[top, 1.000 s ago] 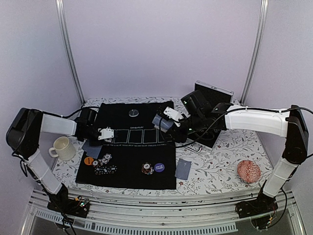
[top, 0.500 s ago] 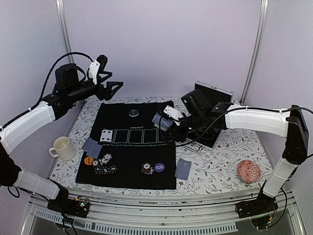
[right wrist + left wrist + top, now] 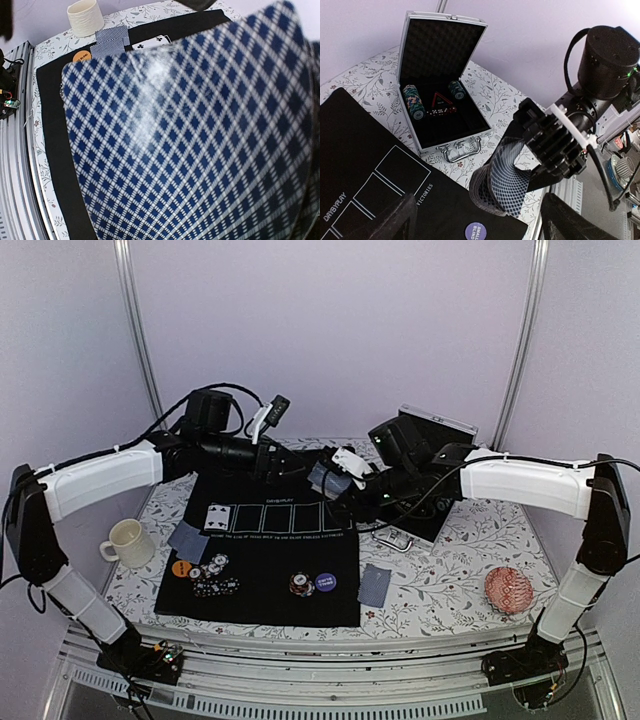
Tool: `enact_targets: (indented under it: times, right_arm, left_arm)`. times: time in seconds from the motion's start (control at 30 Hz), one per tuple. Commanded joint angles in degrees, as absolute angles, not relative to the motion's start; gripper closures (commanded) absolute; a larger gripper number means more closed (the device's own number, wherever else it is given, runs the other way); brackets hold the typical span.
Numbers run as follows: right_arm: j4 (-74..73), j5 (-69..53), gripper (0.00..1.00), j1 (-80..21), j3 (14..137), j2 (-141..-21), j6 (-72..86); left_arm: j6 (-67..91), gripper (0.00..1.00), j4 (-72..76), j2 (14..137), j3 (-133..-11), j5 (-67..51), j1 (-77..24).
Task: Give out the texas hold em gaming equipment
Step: Pick up the poker card from the face-down deck piles.
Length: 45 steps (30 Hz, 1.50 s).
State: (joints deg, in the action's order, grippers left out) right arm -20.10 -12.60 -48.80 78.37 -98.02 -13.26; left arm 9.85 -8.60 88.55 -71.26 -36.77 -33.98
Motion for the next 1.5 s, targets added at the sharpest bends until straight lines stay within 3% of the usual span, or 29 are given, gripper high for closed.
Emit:
enact_targets:
  times: [0.0, 0.17, 0.33, 0.47, 0.7, 0.83, 1.17, 1.33, 1.47]
  right_arm:
    - [-19.7, -12.6, 0.63, -49.5, 80.8, -99.3, -12.7]
    - [-20.1, -11.9, 0.63, -50.1, 82.2, -100.5, -13.0]
    - [-20.1, -12.0, 0.63, -50.4, 82.8, -101.0, -13.3]
    - [-20.1, -12.2, 0.63, -50.4, 82.6, -101.0, -13.4]
    - [-20.0, -11.6, 0.63, -50.4, 81.9, -100.6, -13.4]
    - [-20.1, -11.5, 0.63, -50.4, 81.9, -100.6, -13.5]
    - [-20.0, -11.9, 0.63, -50.4, 82.0, -100.5, -13.5]
    - [-20.0, -11.9, 0.63, -50.4, 81.8, -100.5, -13.5]
    - [-20.0, -11.9, 0.63, -50.3, 81.9, -100.5, -13.5]
  left_arm:
    - [10.5, 0.14, -11.0, 91.2, -74.7, -37.8, -34.4]
    - [9.7, 0.18, -13.5, 94.6, -77.4, -35.9, -35.1]
    - [8.3, 0.28, -16.6, 96.6, -79.2, -35.0, -35.3]
    - [7.1, 0.46, -18.2, 96.1, -80.0, -32.4, -35.3]
    - [4.9, 0.57, -19.9, 94.1, -79.3, -29.0, -35.2]
    - [4.1, 0.75, -20.6, 93.5, -79.2, -29.5, -35.2]
    - [3.8, 0.78, -18.4, 91.1, -77.5, -31.7, -35.2]
    - [3.8, 1.00, -16.5, 89.9, -76.6, -33.0, -35.1]
    - [3.8, 1.00, -15.9, 89.3, -76.0, -34.5, -35.2]
